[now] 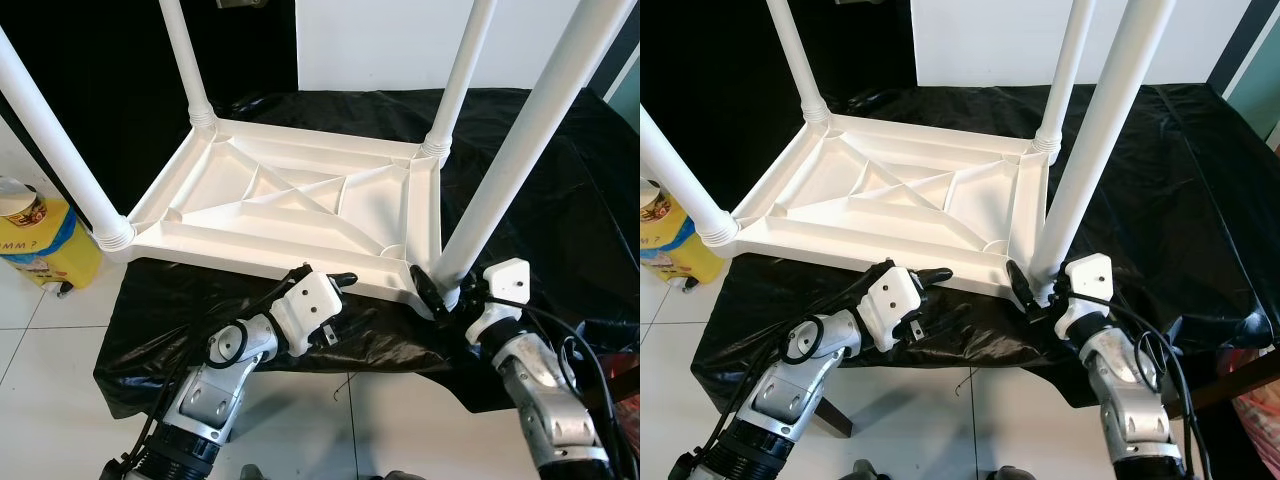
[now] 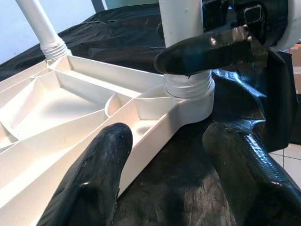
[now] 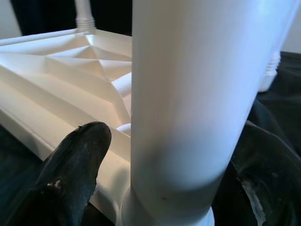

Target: Building children table

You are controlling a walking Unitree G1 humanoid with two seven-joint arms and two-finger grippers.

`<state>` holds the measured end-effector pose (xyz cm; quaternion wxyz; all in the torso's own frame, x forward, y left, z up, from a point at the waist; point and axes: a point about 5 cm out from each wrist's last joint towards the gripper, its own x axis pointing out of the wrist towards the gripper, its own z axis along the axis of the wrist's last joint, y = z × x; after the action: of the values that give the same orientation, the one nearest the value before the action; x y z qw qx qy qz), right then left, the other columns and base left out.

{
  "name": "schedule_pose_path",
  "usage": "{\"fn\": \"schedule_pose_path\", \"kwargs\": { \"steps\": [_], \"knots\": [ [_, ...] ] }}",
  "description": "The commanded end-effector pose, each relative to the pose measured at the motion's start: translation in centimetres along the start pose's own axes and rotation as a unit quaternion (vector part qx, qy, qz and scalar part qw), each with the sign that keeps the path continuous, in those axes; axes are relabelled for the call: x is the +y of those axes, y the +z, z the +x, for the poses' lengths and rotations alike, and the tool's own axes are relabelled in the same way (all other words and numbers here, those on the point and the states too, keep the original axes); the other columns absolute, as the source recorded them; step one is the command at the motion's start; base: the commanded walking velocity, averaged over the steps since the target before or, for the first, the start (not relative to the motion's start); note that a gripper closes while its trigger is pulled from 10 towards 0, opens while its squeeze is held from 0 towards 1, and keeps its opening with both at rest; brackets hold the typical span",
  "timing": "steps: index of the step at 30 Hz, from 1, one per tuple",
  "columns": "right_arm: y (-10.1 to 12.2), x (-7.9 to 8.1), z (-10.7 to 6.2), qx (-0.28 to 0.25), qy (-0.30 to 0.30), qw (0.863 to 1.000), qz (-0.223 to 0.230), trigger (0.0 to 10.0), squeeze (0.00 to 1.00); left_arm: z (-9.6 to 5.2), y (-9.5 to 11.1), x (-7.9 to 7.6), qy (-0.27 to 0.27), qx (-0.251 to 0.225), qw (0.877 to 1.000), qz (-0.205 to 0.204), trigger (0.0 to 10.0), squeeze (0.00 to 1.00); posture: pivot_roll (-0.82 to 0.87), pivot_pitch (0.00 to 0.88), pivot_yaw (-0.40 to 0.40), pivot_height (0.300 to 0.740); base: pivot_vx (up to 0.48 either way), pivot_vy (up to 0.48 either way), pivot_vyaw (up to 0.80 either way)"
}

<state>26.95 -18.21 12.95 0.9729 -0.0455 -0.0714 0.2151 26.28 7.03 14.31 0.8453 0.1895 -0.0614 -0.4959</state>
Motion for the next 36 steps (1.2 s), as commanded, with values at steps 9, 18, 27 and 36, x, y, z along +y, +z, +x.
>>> {"fn": "schedule_pose_path", "kwargs": {
  "steps": [9,18,27,36],
  "knots": [
    [-1.1,-0.5,2.1,0.034,0.086,0.995,-0.022,10.0,0.00,-0.1,-0.2,0.3,0.019,0.007,1.000,0.004,10.0,0.00,-0.02,0.058,-0.010,0.740,0.000,0.000,0.00],
    [-1.5,-1.0,2.3,0.040,0.105,0.993,-0.032,0.0,0.00,-0.5,-0.1,0.4,0.023,0.009,1.000,0.006,10.0,0.00,0.02,0.072,-0.011,0.740,0.000,0.000,0.00],
    [-2.5,-1.1,1.8,0.046,0.094,0.994,-0.026,10.0,0.00,-0.7,-0.1,0.1,0.031,0.012,0.999,0.001,10.0,0.00,0.02,0.078,-0.026,0.740,0.000,0.000,0.00],
    [-2.9,-1.2,1.4,0.045,0.036,0.998,-0.024,10.0,0.00,-0.6,-0.1,0.2,0.038,0.010,0.999,0.000,10.0,0.00,0.02,0.077,-0.041,0.740,0.000,0.000,0.00]
  ]
}}
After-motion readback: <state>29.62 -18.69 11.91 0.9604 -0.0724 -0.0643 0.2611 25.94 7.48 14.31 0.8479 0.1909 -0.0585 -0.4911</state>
